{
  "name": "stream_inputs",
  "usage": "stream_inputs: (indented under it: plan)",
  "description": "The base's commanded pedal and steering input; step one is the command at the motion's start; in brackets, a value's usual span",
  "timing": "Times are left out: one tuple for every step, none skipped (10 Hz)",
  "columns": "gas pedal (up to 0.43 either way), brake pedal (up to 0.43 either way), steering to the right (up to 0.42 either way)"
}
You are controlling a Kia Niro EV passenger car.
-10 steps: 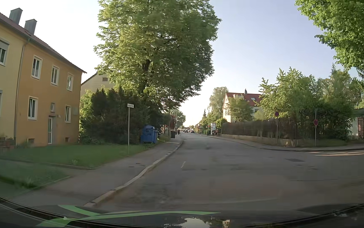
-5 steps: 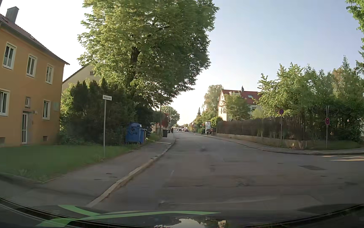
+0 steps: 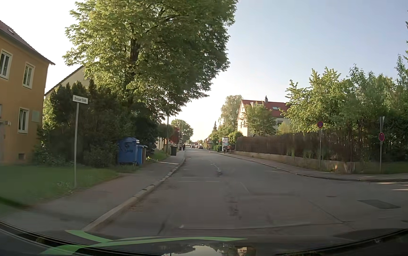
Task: Follow the waypoints while adhering to traffic rules and regulations
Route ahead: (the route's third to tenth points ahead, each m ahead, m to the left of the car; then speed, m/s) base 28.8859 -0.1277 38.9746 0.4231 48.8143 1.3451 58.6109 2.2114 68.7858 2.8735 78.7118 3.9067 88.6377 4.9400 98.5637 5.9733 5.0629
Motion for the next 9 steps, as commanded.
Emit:
stream_inputs:
  plan:
    - [0.110, 0.000, 0.043]
    - [0.110, 0.000, 0.043]
    - [0.110, 0.000, 0.043]
    - [0.110, 0.000, 0.042]
    - [0.110, 0.000, 0.041]
    - [0.110, 0.000, 0.039]
    - [0.110, 0.000, 0.038]
    - [0.110, 0.000, 0.035]
    - [0.110, 0.000, 0.032]
